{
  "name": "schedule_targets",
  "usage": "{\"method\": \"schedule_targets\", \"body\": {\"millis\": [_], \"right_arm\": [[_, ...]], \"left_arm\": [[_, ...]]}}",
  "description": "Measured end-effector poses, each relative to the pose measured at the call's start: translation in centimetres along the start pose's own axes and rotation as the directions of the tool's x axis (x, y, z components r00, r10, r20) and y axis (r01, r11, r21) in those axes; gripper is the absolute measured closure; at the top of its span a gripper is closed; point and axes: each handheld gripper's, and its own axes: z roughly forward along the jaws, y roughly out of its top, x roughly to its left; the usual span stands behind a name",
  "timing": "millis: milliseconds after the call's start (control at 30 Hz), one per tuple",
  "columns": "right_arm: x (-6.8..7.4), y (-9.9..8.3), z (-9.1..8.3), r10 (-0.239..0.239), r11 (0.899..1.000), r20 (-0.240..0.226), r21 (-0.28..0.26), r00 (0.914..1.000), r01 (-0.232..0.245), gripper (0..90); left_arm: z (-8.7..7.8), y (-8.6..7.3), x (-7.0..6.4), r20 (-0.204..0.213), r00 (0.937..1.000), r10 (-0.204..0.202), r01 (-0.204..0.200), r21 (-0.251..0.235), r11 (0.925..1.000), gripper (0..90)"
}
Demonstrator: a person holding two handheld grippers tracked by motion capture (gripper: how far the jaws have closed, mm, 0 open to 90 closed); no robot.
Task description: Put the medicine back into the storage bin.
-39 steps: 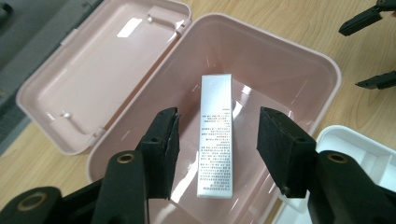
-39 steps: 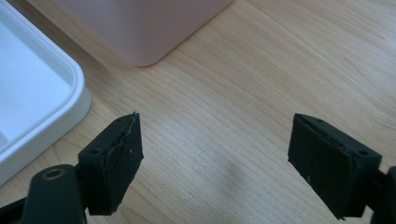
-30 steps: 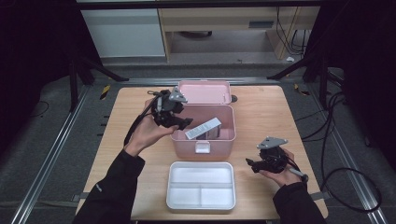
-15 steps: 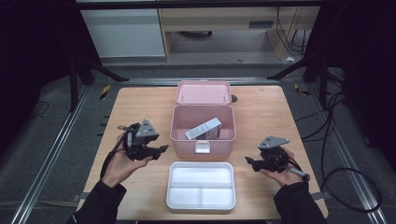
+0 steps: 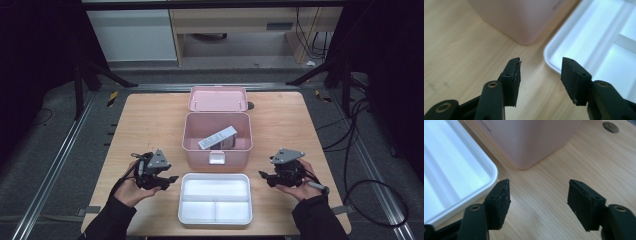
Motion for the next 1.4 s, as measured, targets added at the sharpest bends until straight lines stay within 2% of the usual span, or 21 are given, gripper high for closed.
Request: {"method": "schedule_targets", "body": {"millis": [167, 200, 367, 400, 467, 500, 533, 567, 600, 667, 700, 733, 767, 867, 900, 933, 967, 1000, 1133, 1300, 1400], "right_arm": [[0.7, 0.8, -0.2, -0.040, 0.999, -0.050, -0.016, 0.9980, 0.039, 42.0], [1.2, 1.2, -0.2, -0.069, 0.997, -0.081, -0.023, 0.9944, 0.067, 44.0], [2.7, 2.0, 0.3, -0.127, 0.992, -0.193, -0.016, 0.9730, 0.126, 51.2], [3.0, 2.1, 0.4, -0.136, 0.990, -0.219, -0.004, 0.9662, 0.138, 52.0], [3.6, 2.4, 0.6, -0.170, 0.984, -0.249, 0.013, 0.9534, 0.179, 55.0], [3.6, 2.4, 0.6, -0.170, 0.984, -0.249, 0.013, 0.9534, 0.179, 55.0], [4.2, 2.6, 0.8, -0.185, 0.978, -0.276, 0.041, 0.9432, 0.204, 57.7], [4.2, 2.6, 0.8, -0.185, 0.978, -0.276, 0.041, 0.9432, 0.204, 57.7], [4.6, 2.7, 1.1, -0.196, 0.974, -0.293, 0.056, 0.9357, 0.222, 59.7], [4.9, 2.8, 1.4, -0.216, 0.965, -0.304, 0.075, 0.9278, 0.249, 61.2], [4.9, 2.8, 1.4, -0.216, 0.965, -0.304, 0.075, 0.9278, 0.249, 61.2], [5.2, 2.7, 1.6, -0.227, 0.959, -0.322, 0.093, 0.9192, 0.269, 62.8], [5.4, 2.7, 1.7, -0.228, 0.955, -0.335, 0.105, 0.9141, 0.277, 63.5], [5.8, 2.7, 2.1, -0.238, 0.944, -0.359, 0.135, 0.9027, 0.302, 65.3], [5.8, 2.7, 2.1, -0.238, 0.944, -0.359, 0.135, 0.9027, 0.302, 65.3], [6.1, 2.7, 2.5, -0.241, 0.937, -0.374, 0.152, 0.8958, 0.315, 66.0], [6.1, 2.7, 2.5, -0.241, 0.937, -0.374, 0.152, 0.8958, 0.315, 66.0], [6.5, 2.7, 2.8, -0.248, 0.926, -0.386, 0.176, 0.8887, 0.335, 66.1], [6.9, 2.7, 3.3, -0.256, 0.908, -0.407, 0.209, 0.8770, 0.362, 67.2], [7.2, 2.8, 3.7, -0.265, 0.896, -0.419, 0.225, 0.8685, 0.382, 67.2], [7.5, 2.8, 4.0, -0.274, 0.884, -0.431, 0.238, 0.8598, 0.402, 68.9]], "left_arm": [[1.0, 0.2, -0.8, 0.057, 0.9966, 0.059, -0.061, 0.032, 0.9976, 51.1], [1.3, 0.4, -1.2, 0.078, 0.9934, 0.084, -0.089, 0.056, 0.9945, 52.6], [1.6, 0.8, -2.0, 0.128, 0.9847, 0.118, -0.126, 0.056, 0.9904, 55.2], [1.7, 1.0, -2.4, 0.149, 0.9788, 0.141, -0.151, 0.064, 0.9864, 54.9], [2.0, 1.2, -2.9, 0.162, 0.9736, 0.161, -0.175, 0.079, 0.9814, 55.4], [2.0, 1.2, -2.9, 0.162, 0.9736, 0.161, -0.175, 0.079, 0.9814, 56.2], [2.4, 1.4, -3.3, 0.176, 0.9691, 0.173, -0.191, 0.094, 0.9770, 57.3], [2.4, 1.4, -3.3, 0.176, 0.9691, 0.173, -0.191, 0.094, 0.9770, 58.0], [2.9, 1.6, -3.6, 0.186, 0.9642, 0.189, -0.213, 0.119, 0.9698, 58.3], [3.3, 1.6, -3.9, 0.191, 0.9606, 0.202, -0.229, 0.135, 0.9640, 58.5], [3.3, 1.6, -3.9, 0.191, 0.9606, 0.202, -0.229, 0.135, 0.9640, 59.0], [3.6, 1.7, -4.1, 0.198, 0.9565, 0.214, -0.246, 0.153, 0.9572, 59.2], [3.6, 1.7, -4.1, 0.198, 0.9565, 0.214, -0.246, 0.153, 0.9572, 59.6], [4.2, 1.6, -4.2, 0.201, 0.9534, 0.225, -0.262, 0.181, 0.9481, 61.4], [4.2, 1.6, -4.2, 0.201, 0.9534, 0.225, -0.262, 0.181, 0.9481, 61.3], [4.5, 1.6, -4.3, 0.206, 0.9509, 0.231, -0.272, 0.200, 0.9412, 61.3], [4.5, 1.6, -4.3, 0.206, 0.9509, 0.231, -0.272, 0.200, 0.9412, 61.3], [4.9, 1.6, -4.3, 0.208, 0.9501, 0.233, -0.276, 0.213, 0.9373, 61.6], [5.4, 1.6, -4.4, 0.220, 0.9464, 0.236, -0.284, 0.223, 0.9323, 65.0], [5.8, 1.5, -4.3, 0.237, 0.9443, 0.229, -0.283, 0.225, 0.9325, 69.5], [6.0, 1.4, -4.3, 0.247, 0.9425, 0.225, -0.282, 0.229, 0.9317, 72.3]]}}
